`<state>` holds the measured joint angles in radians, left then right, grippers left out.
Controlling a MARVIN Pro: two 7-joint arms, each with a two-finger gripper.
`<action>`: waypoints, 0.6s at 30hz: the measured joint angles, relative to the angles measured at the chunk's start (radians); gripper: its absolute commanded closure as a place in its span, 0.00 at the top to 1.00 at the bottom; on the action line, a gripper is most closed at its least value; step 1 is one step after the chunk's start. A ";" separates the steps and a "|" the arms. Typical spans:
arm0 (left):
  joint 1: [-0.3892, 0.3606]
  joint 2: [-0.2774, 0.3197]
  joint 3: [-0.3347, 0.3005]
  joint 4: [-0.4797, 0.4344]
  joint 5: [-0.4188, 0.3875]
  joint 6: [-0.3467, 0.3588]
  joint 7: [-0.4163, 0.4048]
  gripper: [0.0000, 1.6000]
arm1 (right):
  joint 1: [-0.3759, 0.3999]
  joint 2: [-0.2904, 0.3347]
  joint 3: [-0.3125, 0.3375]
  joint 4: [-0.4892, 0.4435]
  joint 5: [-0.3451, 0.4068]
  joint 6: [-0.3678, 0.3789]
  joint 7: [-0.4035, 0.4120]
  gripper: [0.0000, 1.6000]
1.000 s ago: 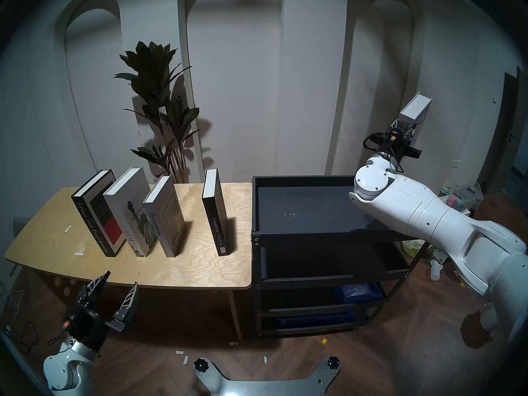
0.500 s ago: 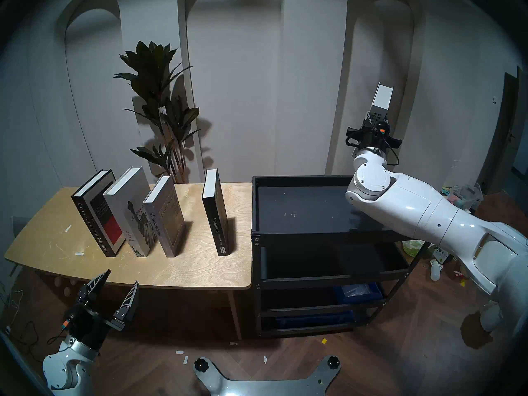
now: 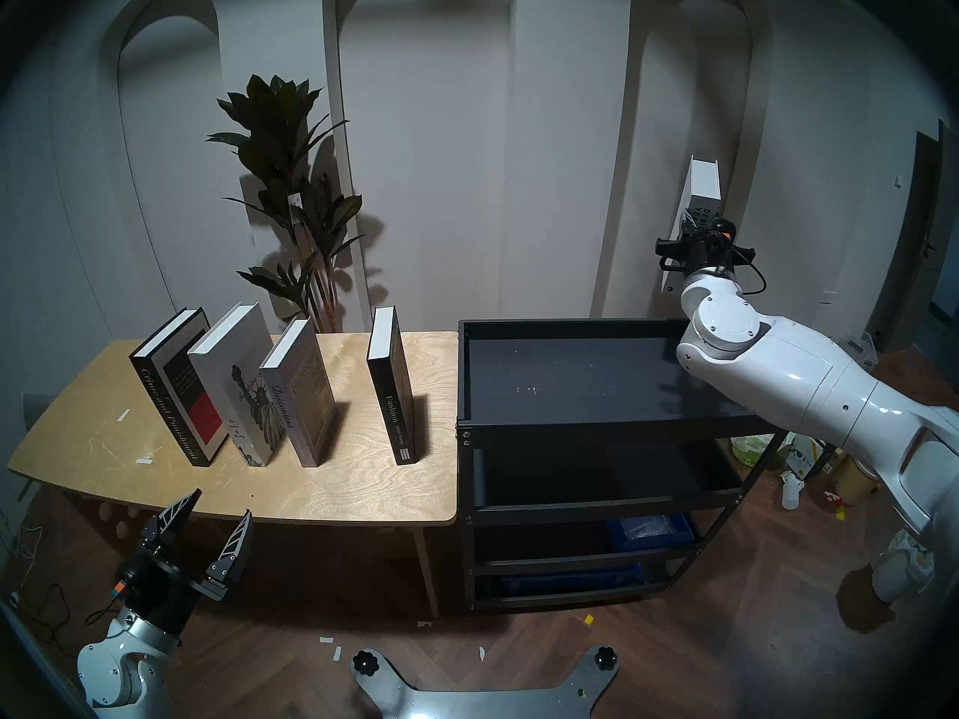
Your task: Move the books from the display table onto the shelf, standing them upright with spines facing out and tallest at one end
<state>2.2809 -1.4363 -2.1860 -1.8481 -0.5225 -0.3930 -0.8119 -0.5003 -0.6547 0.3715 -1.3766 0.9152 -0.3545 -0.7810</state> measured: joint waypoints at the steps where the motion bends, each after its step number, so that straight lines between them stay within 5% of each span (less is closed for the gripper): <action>1: 0.000 0.000 0.000 0.000 0.000 0.000 0.000 1.00 | 0.000 0.010 0.000 -0.003 0.003 0.003 0.011 0.00; 18: 0.000 0.000 -0.002 -0.001 0.000 0.000 -0.004 1.00 | -0.014 0.205 -0.007 -0.162 0.050 0.064 0.315 0.00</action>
<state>2.2805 -1.4364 -2.1879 -1.8491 -0.5225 -0.3930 -0.8154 -0.5142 -0.4493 0.3642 -1.5386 0.9649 -0.2901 -0.4656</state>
